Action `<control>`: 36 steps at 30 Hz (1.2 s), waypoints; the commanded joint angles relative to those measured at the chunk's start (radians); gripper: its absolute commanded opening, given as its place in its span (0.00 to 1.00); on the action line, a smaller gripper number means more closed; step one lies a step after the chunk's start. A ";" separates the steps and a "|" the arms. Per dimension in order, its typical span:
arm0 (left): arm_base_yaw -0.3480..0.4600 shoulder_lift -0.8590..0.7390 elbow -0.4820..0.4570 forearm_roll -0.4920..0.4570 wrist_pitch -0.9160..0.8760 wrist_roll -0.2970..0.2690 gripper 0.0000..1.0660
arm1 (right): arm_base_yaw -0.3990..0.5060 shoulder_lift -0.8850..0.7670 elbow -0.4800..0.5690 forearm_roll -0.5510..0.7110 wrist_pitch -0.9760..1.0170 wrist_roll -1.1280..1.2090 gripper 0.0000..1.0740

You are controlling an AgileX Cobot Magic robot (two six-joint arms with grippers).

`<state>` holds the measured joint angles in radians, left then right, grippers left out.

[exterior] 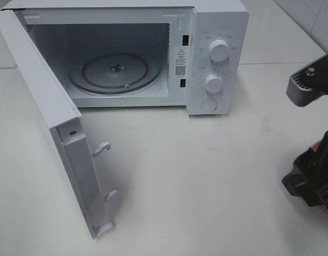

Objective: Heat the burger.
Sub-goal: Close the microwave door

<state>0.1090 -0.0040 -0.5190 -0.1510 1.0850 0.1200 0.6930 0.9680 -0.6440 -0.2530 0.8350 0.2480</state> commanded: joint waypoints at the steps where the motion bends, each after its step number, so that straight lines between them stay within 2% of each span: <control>1: 0.004 -0.019 0.001 0.003 -0.011 -0.006 0.94 | -0.003 -0.043 -0.004 0.006 0.037 -0.023 0.71; 13: 0.004 -0.019 0.001 0.003 -0.011 -0.006 0.94 | -0.009 -0.321 -0.004 0.022 0.190 -0.065 0.71; 17: 0.004 -0.019 0.001 0.003 -0.011 -0.006 0.94 | -0.078 -0.404 -0.003 0.062 0.252 -0.102 0.71; 19: 0.004 -0.019 0.001 0.003 -0.011 -0.006 0.94 | -0.150 -0.464 0.003 0.091 0.260 -0.128 0.71; 36: 0.004 -0.019 0.001 0.003 -0.011 -0.006 0.94 | -0.395 -0.797 0.107 0.180 0.232 -0.141 0.71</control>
<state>0.1090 -0.0040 -0.5190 -0.1510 1.0850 0.1200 0.3290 0.2170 -0.5550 -0.0840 1.0820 0.1250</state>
